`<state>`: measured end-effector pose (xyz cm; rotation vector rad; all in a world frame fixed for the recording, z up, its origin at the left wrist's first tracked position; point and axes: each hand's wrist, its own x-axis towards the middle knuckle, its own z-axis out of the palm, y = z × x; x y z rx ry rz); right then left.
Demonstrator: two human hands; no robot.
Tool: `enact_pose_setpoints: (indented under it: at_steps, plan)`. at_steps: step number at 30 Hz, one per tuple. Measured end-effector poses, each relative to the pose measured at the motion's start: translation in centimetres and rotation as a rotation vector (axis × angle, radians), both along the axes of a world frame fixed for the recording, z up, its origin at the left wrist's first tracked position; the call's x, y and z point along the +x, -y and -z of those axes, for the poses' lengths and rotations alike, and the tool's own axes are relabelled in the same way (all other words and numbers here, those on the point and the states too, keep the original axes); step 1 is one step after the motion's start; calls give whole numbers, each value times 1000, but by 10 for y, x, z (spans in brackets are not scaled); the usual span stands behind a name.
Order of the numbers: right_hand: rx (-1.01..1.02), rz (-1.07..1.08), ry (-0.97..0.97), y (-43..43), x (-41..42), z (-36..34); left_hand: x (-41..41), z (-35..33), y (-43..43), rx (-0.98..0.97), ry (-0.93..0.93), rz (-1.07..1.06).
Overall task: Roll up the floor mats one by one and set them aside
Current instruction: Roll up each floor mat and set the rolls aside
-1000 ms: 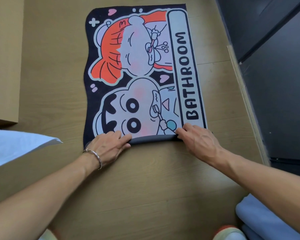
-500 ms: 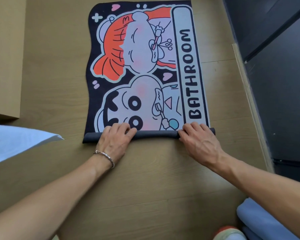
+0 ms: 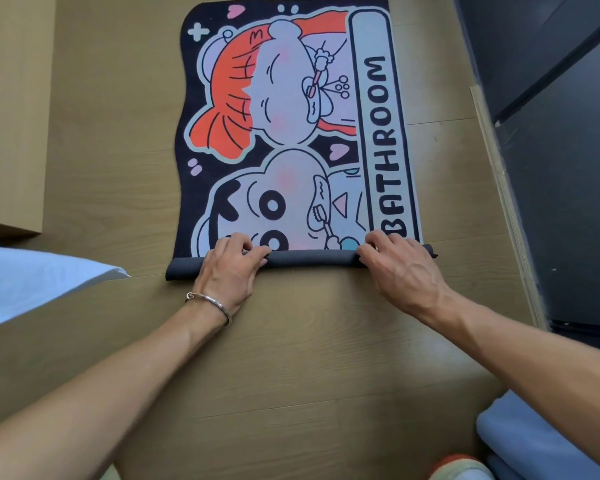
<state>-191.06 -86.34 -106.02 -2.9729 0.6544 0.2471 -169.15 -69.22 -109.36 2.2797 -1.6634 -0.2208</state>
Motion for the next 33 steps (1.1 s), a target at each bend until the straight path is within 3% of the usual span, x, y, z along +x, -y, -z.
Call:
enact_pose_setpoints:
  at_steps: [6, 15, 28, 33]
  plan:
    - [11, 34, -26, 4, 5, -4, 0, -5, 7, 67, -40, -50]
    - [127, 182, -91, 14, 23, -12, -17, -19, 15, 92, 220, 177]
    - [48, 141, -38, 5, 21, -6, -26, -15, 27, 475, 232, 86]
    - [172, 145, -168, -22, 30, -9, -19, -20, 43, 534, 237, 83]
